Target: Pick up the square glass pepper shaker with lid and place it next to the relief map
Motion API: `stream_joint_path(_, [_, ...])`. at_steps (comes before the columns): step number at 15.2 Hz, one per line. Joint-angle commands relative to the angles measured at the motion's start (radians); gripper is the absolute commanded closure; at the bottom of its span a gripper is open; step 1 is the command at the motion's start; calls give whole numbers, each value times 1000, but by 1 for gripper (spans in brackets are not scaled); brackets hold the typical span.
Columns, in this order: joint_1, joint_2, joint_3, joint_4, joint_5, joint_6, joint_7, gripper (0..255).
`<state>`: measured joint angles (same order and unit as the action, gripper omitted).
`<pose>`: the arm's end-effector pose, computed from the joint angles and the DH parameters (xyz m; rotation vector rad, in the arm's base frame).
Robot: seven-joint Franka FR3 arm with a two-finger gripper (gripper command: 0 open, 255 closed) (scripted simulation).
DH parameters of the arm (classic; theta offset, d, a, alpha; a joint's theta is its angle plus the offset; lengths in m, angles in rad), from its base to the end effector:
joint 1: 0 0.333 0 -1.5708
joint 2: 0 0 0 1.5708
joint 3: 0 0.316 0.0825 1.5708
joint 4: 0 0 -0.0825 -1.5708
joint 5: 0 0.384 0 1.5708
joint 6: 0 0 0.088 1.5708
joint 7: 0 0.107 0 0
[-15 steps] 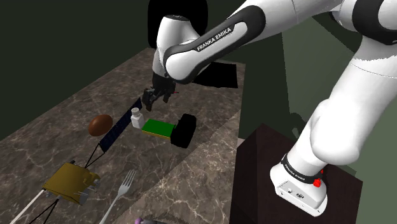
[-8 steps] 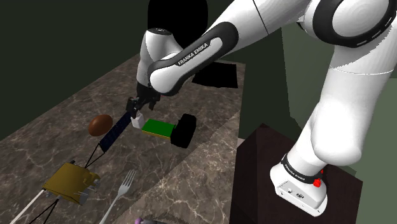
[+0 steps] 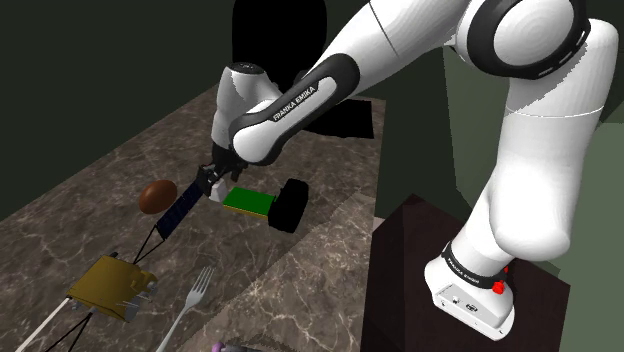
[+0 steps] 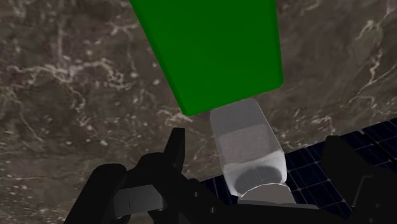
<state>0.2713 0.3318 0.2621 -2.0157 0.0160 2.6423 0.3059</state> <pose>0.5450 0.3122 0.3244 -2.8998 -0.2733 -0.3547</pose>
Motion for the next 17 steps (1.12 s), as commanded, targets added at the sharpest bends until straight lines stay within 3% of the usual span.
stream_joint_path(1, [0, 2, 0, 0, 0, 2, 0, 0])
stream_joint_path(5, [0, 2, 0, 0, 0, 2, 0, 0])
stream_joint_path(6, [0, 2, 0, 0, 0, 2, 0, 255])
stream_joint_path(17, [-3, -15, 2, 6, 4, -20, -2, 255])
